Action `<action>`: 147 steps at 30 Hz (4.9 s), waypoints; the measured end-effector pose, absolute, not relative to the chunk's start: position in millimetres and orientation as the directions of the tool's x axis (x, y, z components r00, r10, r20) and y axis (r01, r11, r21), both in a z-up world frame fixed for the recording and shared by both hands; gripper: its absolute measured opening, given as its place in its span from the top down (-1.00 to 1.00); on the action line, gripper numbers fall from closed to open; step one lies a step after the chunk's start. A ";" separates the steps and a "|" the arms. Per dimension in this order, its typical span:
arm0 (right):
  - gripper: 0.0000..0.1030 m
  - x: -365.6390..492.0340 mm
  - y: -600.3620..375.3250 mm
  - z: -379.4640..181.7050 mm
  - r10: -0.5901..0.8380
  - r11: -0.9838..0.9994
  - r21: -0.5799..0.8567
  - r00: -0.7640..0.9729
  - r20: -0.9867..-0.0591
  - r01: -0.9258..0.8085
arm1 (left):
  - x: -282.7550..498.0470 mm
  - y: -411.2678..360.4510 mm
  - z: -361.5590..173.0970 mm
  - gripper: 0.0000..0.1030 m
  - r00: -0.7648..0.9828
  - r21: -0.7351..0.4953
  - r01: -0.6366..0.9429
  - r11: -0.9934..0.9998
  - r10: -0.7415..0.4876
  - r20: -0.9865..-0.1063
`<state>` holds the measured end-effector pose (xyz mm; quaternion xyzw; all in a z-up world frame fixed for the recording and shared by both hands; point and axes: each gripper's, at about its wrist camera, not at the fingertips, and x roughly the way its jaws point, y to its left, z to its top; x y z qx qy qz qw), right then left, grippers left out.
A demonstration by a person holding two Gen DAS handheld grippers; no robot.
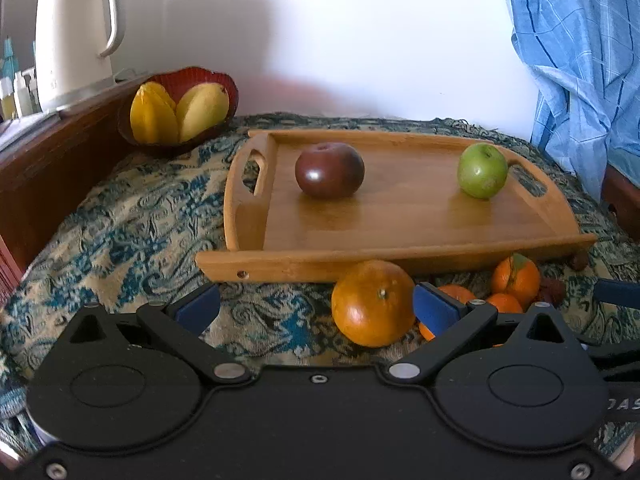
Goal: Organize fruits
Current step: 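Move both tools back toward the fruits in front of the tray, then grasp the large orange with left tool while right tool grasps a tangerine, then carry the large orange and tangerine over the tray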
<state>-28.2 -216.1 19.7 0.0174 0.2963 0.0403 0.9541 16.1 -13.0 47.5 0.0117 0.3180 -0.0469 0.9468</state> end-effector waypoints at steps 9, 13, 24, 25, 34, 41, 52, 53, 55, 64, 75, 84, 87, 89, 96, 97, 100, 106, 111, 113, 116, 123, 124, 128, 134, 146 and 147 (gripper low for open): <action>-1.00 -25.3 -205.5 10.8 0.082 0.996 0.028 0.806 -0.586 -0.081 | 13.7 -8.0 39.9 -0.97 0.777 -0.063 0.093 0.994 -0.112 -0.619; -1.00 -24.6 -200.9 8.1 0.110 0.993 0.024 0.799 -0.591 -0.119 | 14.1 -10.7 38.9 -0.88 0.775 -0.055 0.104 0.993 -0.116 -0.622; -0.88 -32.7 -180.6 8.1 0.157 0.980 -0.015 0.819 -0.552 -0.198 | 16.1 -15.4 37.0 -0.74 0.776 -0.042 0.115 0.992 -0.116 -0.620; -0.83 -33.2 -180.2 8.3 0.159 0.979 -0.016 0.820 -0.550 -0.201 | 16.1 -15.5 37.1 -0.71 0.775 -0.047 0.119 0.992 -0.122 -0.620; -0.37 -39.4 -174.3 11.2 0.151 0.976 -0.060 0.852 -0.501 -0.208 | 14.0 -21.1 37.9 -0.31 0.765 -0.061 0.169 0.984 -0.170 -0.621; -0.12 -40.6 -169.3 10.6 0.146 0.974 -0.082 0.861 -0.488 -0.212 | 15.0 -23.4 37.6 -0.16 0.767 -0.070 0.177 0.982 -0.182 -0.615; 0.09 -37.8 -161.0 8.0 0.143 0.969 -0.108 0.863 -0.485 -0.221 | 14.9 -26.3 37.3 0.04 0.769 -0.068 0.198 0.978 -0.198 -0.608; 0.08 -37.2 -161.3 8.1 0.143 0.970 -0.105 0.863 -0.485 -0.220 | 15.0 -26.4 37.2 0.03 0.770 -0.070 0.195 0.978 -0.197 -0.606; 0.02 -36.0 -161.4 8.1 0.145 0.970 -0.100 0.862 -0.485 -0.219 | 16.1 -26.3 36.3 0.00 0.773 -0.072 0.187 0.980 -0.192 -0.604; -0.16 -33.7 -156.0 5.2 0.138 0.963 -0.138 0.864 -0.483 -0.231 | 32.0 -19.6 31.9 -0.12 0.755 -0.142 0.129 0.981 -0.190 -0.628; 0.18 -36.3 -151.9 3.7 0.116 0.955 -0.185 0.869 -0.480 -0.230 | 34.2 -14.5 35.0 0.02 0.733 -0.189 0.117 0.975 -0.213 -0.646; 0.25 -38.2 -160.4 9.0 0.128 0.969 -0.128 0.876 -0.465 -0.209 | 25.1 -11.3 44.7 0.03 0.747 -0.142 0.110 0.984 -0.176 -0.642; 0.25 -42.5 -163.2 12.6 0.138 0.972 -0.111 0.882 -0.450 -0.209 | 23.2 -10.1 48.8 0.02 0.749 -0.130 0.115 0.985 -0.172 -0.640; 0.25 -44.5 -164.7 14.8 0.140 0.974 -0.102 0.887 -0.440 -0.204 | 22.7 -8.9 51.4 0.03 0.752 -0.125 0.118 0.985 -0.170 -0.637; 0.25 -47.2 -178.4 23.0 0.163 0.982 -0.013 0.890 -0.425 -0.186 | 21.2 -5.6 57.9 0.03 0.758 -0.121 0.119 0.985 -0.169 -0.629; 0.26 -46.2 -181.3 24.1 0.168 0.983 0.006 0.889 -0.427 -0.182 | 21.5 -5.8 59.0 0.03 0.759 -0.118 0.121 0.986 -0.169 -0.628; 0.26 -41.4 -190.9 27.6 0.180 0.984 0.071 0.886 -0.428 -0.165 | 21.1 -6.7 63.3 0.03 0.767 -0.111 0.129 0.986 -0.170 -0.619; 0.26 -32.5 -209.4 35.2 0.183 0.979 0.156 0.889 -0.420 -0.128 | 24.8 -9.3 72.4 0.03 0.775 -0.112 0.138 0.984 -0.177 -0.606; 0.26 -20.6 -218.6 50.9 0.179 0.981 0.140 0.903 -0.391 -0.134 | 36.3 -13.2 83.8 0.03 0.782 -0.138 0.141 0.980 -0.196 -0.592; 0.26 -14.0 -224.1 55.8 0.169 0.983 0.132 0.909 -0.382 -0.127 | 43.0 -17.3 88.8 0.03 0.785 -0.144 0.144 0.979 -0.202 -0.585; 0.26 1.1 -235.9 61.0 0.141 0.987 0.130 0.916 -0.377 -0.098 | 55.5 -26.0 94.9 0.03 0.790 -0.154 0.143 0.978 -0.207 -0.578; 0.26 37.5 -260.1 60.5 0.044 0.996 0.091 0.908 -0.418 -0.006 | 90.3 -48.2 97.7 0.03 0.780 -0.171 0.144 0.975 -0.218 -0.587; 0.26 42.8 -262.7 60.1 0.032 0.996 0.084 0.906 -0.423 0.003 | 95.3 -51.8 97.2 0.03 0.779 -0.168 0.145 0.975 -0.217 -0.589; 0.26 62.7 -276.3 54.9 0.031 0.992 0.124 0.884 -0.466 0.030 | 114.3 -63.6 92.3 0.03 0.776 -0.144 0.144 0.979 -0.202 -0.597; 0.26 88.8 -293.0 44.3 0.050 0.979 0.195 0.851 -0.522 0.062 | 140.1 -73.6 80.7 0.03 0.760 -0.145 0.137 0.980 -0.197 -0.619; 0.25 122.5 -302.5 36.0 0.076 0.963 0.255 0.820 -0.568 0.088 | 172.4 -89.9 58.8 0.03 0.745 -0.097 0.134 0.986 -0.165 -0.646; 0.25 123.8 -302.7 35.7 0.075 0.962 0.257 0.819 -0.569 0.091 | 174.1 -90.2 57.7 0.03 0.744 -0.099 0.132 0.986 -0.165 -0.647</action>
